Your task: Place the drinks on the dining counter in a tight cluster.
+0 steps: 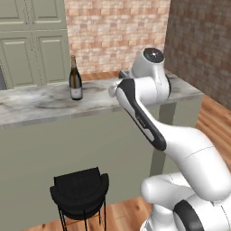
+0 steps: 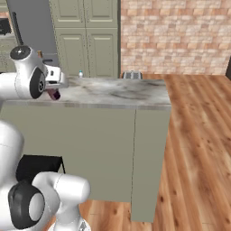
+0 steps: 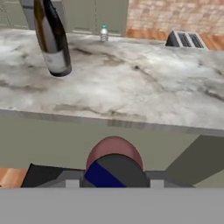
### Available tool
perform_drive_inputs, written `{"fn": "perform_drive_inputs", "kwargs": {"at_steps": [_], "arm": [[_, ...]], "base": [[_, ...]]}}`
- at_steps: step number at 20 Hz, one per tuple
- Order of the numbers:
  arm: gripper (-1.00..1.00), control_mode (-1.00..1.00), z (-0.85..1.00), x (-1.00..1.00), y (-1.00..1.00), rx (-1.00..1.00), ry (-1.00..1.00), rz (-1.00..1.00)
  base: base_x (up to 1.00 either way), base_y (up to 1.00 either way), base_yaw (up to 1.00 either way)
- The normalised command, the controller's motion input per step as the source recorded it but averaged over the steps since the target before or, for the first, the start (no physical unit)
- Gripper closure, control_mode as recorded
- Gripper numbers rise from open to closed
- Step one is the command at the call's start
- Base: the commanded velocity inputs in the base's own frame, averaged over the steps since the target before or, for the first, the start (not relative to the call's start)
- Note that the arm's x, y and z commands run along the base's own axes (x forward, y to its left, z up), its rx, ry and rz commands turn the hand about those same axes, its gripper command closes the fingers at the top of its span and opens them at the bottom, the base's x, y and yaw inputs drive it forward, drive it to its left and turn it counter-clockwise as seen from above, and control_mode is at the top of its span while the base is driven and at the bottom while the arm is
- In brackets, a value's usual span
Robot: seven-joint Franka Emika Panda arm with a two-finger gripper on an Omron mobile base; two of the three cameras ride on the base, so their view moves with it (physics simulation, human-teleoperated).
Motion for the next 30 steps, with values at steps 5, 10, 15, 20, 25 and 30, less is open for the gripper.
{"fn": "perform_drive_inputs", "kwargs": {"at_steps": [5,10,15,20,25,30], "arm": [[1.0,-1.0,0.0,0.47,0.0,0.0,0.09,0.0],[1.0,-1.0,0.0,0.52,0.0,0.0,0.17,0.07],[1.0,-1.0,0.0,0.4,0.02,0.0,0.13,0.14],[1.0,-1.0,-0.01,0.33,0.1,0.0,0.03,0.13],[1.0,-1.0,-0.12,0.08,0.11,-0.01,0.0,0.0],[1.0,-1.0,-0.17,0.0,0.09,0.0,0.0,0.0]], "base": [[0.0,0.0,0.0],[0.0,0.0,0.0],[0.0,0.0,0.0],[0.0,0.0,0.0],[0.0,0.0,0.0],[0.0,0.0,0.0]]}}
